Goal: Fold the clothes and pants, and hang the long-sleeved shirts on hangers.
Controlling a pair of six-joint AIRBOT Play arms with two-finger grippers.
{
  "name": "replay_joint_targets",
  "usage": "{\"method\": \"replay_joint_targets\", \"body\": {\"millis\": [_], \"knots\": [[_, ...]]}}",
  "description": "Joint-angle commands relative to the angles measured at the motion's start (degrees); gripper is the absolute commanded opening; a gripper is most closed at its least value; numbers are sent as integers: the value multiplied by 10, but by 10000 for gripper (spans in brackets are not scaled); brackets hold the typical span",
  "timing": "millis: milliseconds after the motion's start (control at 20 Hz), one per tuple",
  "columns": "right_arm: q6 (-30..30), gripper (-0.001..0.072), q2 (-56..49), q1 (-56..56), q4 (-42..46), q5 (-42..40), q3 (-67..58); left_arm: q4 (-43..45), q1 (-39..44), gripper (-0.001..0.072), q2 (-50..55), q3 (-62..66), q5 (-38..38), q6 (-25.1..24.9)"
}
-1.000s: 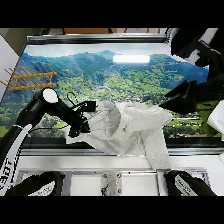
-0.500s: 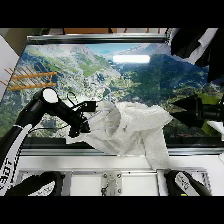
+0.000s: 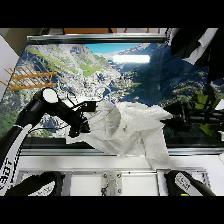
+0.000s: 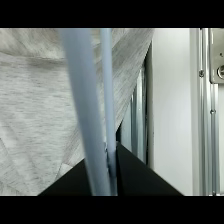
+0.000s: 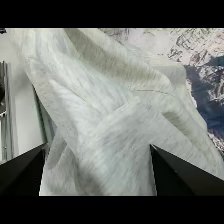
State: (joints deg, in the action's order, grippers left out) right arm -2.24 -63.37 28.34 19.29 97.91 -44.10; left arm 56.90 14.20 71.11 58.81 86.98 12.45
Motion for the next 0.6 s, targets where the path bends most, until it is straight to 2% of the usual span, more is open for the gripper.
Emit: {"method": "replay_joint_targets", "body": {"millis": [0, 250, 550], "knots": [[-8, 712, -17, -47, 0, -29, 2, 0, 0, 20, 0, 0, 0, 0], [-5, 712, -22, -99, -1, -63, 2, 0, 0, 20, 0, 0, 0, 0], [5, 712, -24, -122, -5, -64, 2, 0, 0, 20, 0, 0, 0, 0]]}}
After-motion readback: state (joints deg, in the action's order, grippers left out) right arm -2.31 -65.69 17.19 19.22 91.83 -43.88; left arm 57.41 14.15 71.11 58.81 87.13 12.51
